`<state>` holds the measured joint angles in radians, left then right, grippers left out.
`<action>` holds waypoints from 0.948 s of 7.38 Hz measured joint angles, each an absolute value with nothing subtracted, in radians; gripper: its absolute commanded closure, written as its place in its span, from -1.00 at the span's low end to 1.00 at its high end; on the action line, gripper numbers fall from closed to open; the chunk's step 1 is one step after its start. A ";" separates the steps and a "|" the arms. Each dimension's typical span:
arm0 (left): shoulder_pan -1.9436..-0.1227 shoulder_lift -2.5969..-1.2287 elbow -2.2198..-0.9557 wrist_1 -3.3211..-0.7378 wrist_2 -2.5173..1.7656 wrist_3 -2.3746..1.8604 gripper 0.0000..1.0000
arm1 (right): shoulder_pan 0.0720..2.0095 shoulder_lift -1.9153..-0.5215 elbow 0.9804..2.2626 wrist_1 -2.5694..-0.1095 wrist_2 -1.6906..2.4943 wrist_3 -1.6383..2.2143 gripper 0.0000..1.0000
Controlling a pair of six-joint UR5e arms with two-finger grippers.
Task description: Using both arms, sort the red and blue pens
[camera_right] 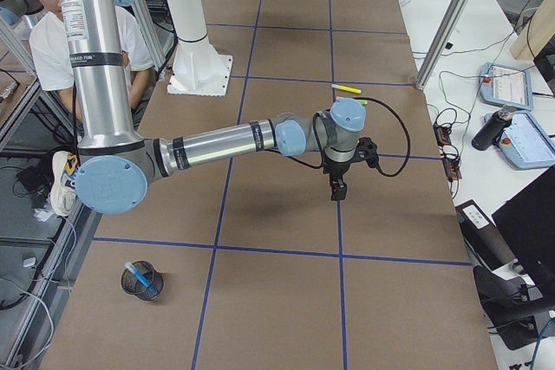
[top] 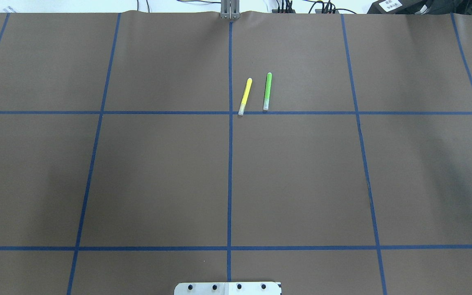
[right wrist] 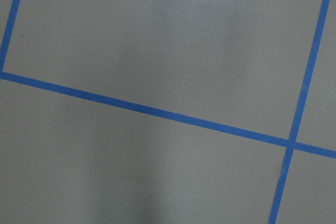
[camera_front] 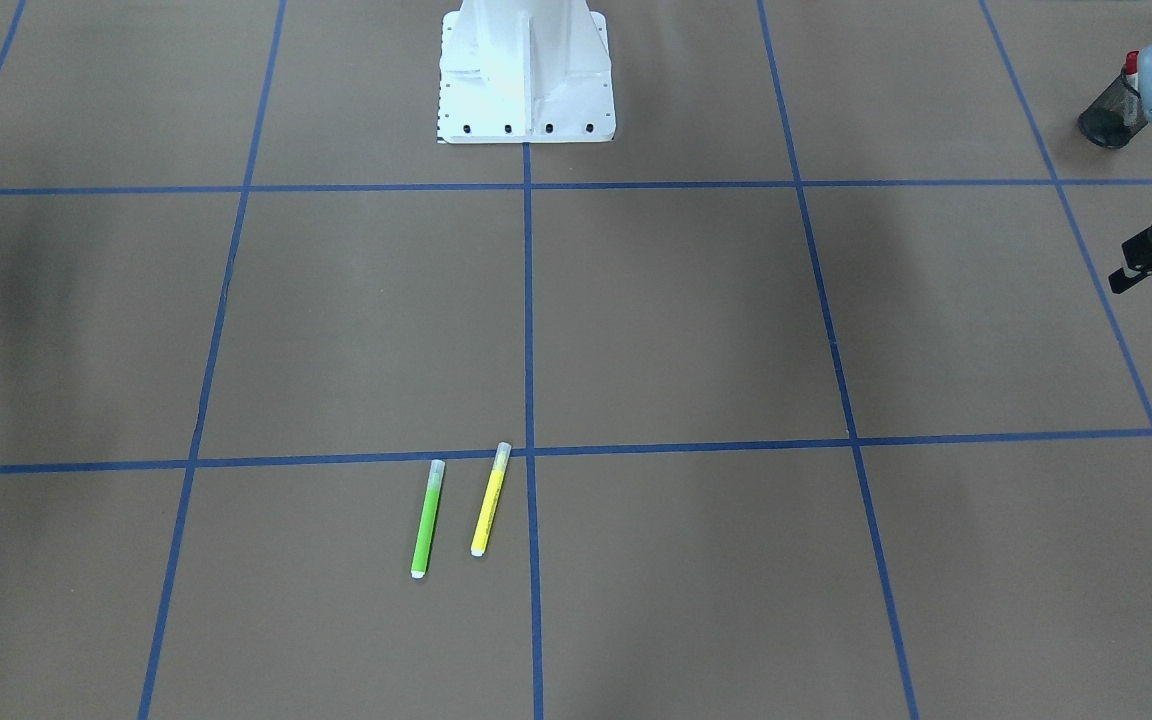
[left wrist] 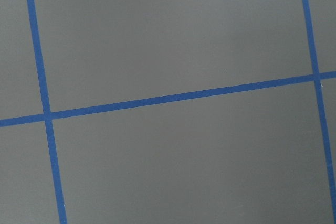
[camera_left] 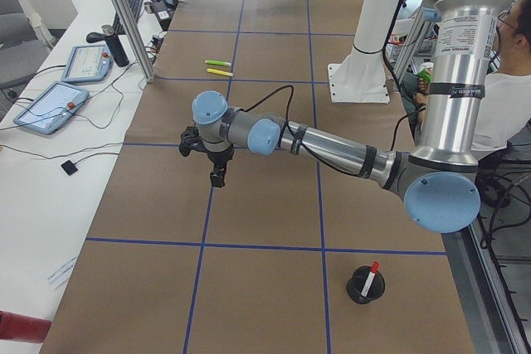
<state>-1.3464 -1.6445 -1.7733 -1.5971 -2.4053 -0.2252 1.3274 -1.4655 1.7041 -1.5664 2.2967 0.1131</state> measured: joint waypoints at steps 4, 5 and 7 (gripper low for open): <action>-1.345 -1.651 -1.777 -1.601 -2.406 -0.225 -1.00 | 1.318 -1.471 1.704 -1.566 2.298 0.115 -1.00; -1.344 -1.653 -1.779 -1.602 -2.406 -0.224 -1.00 | 1.317 -1.473 1.704 -1.566 2.298 0.115 -1.00; -1.344 -1.656 -1.782 -1.603 -2.405 -0.224 -1.00 | 1.314 -1.474 1.704 -1.566 2.298 0.115 -1.00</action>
